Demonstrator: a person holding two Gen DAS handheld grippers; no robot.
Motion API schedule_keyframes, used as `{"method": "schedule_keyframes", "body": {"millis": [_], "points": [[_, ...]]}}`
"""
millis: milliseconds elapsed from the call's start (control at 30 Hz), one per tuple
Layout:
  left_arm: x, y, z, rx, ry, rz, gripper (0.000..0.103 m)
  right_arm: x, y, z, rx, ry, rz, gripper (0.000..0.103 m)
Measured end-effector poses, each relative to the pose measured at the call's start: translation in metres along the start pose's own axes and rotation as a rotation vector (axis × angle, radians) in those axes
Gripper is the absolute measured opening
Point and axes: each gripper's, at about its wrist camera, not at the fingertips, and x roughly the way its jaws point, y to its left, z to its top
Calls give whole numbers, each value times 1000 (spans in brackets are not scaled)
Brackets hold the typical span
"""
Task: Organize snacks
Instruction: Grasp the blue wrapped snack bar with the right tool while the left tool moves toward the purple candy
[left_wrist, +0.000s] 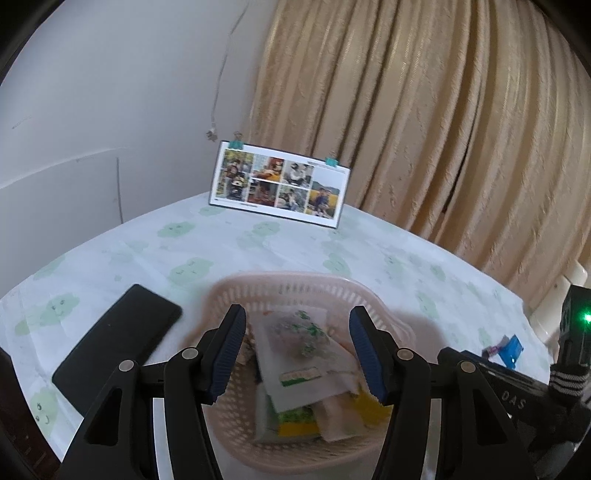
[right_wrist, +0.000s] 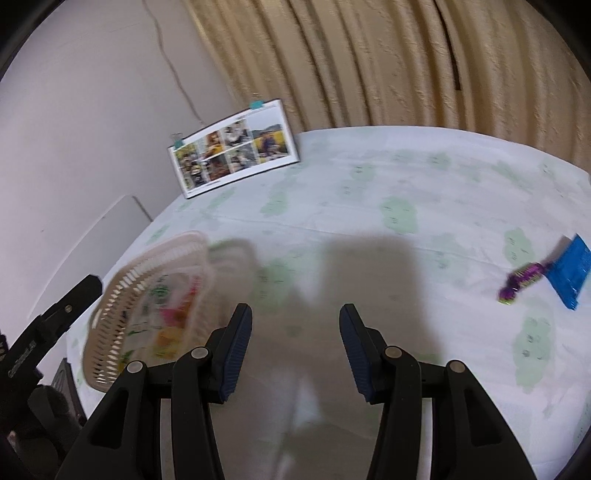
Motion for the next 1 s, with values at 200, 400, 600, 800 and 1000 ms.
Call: {"method": "schedule_keyframes", "body": {"millis": [200, 400, 600, 800, 1000], "points": [[6, -21, -9, 45, 32, -23, 60, -6, -34, -3, 54, -8, -62, 50], [3, -37, -13, 79, 32, -49, 67, -18, -70, -3, 123, -33, -131, 67], [3, -47, -12, 87, 32, -67, 71, -30, -113, -2, 218, -50, -204, 72], [2, -64, -12, 116, 28, -95, 81, -42, -153, -3, 302, -63, -269, 72], [1, -84, -13, 157, 29, -123, 84, -48, -191, 2, 374, -71, -333, 72]]}}
